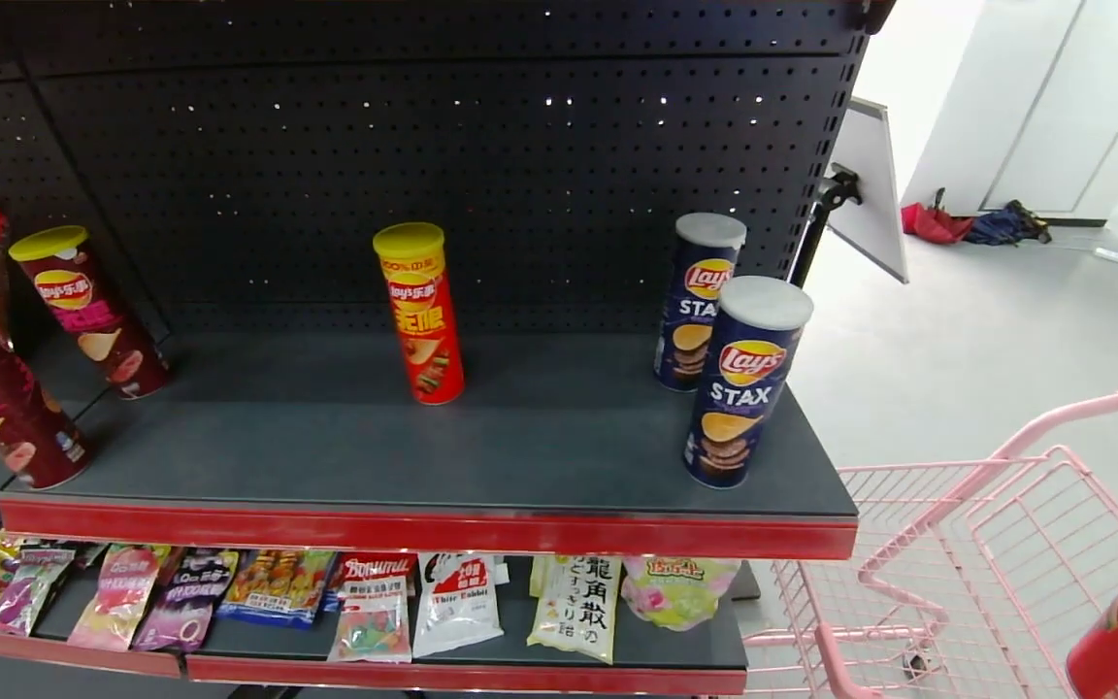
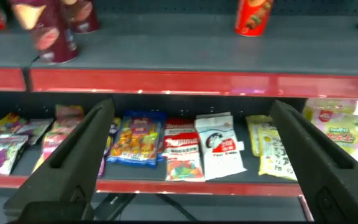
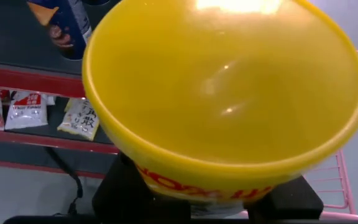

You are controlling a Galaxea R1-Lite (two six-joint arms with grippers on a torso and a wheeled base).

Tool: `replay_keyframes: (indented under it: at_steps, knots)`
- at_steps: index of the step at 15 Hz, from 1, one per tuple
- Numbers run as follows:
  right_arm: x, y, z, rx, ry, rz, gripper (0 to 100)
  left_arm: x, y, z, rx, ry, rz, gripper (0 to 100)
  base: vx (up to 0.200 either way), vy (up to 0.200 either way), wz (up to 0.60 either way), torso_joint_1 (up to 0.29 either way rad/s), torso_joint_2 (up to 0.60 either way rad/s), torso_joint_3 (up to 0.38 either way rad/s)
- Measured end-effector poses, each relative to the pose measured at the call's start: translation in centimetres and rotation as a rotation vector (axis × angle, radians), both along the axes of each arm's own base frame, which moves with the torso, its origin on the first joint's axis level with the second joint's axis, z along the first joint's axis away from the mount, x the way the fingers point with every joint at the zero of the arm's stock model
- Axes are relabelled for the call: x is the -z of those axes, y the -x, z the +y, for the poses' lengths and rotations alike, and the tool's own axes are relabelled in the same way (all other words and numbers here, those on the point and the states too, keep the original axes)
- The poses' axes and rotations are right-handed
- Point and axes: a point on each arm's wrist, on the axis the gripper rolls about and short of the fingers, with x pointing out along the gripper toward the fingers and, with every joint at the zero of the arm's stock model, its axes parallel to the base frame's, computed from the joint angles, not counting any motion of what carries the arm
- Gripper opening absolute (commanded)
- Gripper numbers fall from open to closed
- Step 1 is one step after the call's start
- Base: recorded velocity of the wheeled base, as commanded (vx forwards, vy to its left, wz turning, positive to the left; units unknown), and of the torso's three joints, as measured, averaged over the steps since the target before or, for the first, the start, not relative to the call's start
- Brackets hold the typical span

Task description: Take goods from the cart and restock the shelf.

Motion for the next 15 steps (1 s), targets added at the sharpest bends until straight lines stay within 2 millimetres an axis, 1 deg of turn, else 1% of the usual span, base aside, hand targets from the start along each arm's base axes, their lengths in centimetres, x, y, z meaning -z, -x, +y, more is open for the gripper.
replay_keyframes:
  at_steps: [3, 5, 7, 10, 12, 15]
  knots:
    - [0.3, 0.6, -0.1, 0.03, -0.055, -0.022, 0, 0.0, 0.0, 0.0, 0.0, -0.002, 0.0, 100, 0.0, 0.0, 0.0, 0.0, 0.0, 0.0]
    - [1.0, 1.3, -0.2, 0.03, -0.069, -0.047, 0, 0.0, 0.0, 0.0, 0.0, -0.003, 0.0, 100, 0.0, 0.0, 0.0, 0.0, 0.0, 0.0]
    - [2.0, 2.2, -0.3, 0.01, -0.062, -0.064, 0, 0.0, 0.0, 0.0, 0.0, -0.003, -0.001, 100, 0.0, 0.2, 0.0, 0.0, 0.0, 0.002]
    - [3.6, 3.5, -0.4, -0.018, -0.003, -0.089, 0, 0.0, 0.0, 0.0, 0.0, -0.003, -0.001, 100, 0.0, 0.2, 0.0, -0.001, 0.0, 0.002]
    - [4.1, 4.1, -0.5, -0.017, 0.003, -0.107, 0, 0.0, 0.0, 0.0, 0.001, -0.003, 0.0, 100, 0.0, 0.2, 0.0, 0.002, 0.0, 0.0]
    - [4.3, 4.5, -0.5, -0.013, 0.001, -0.122, 0, 0.0, 0.0, 0.0, 0.0, -0.003, -0.001, 100, 0.0, 0.2, 0.0, -0.004, 0.0, 0.002]
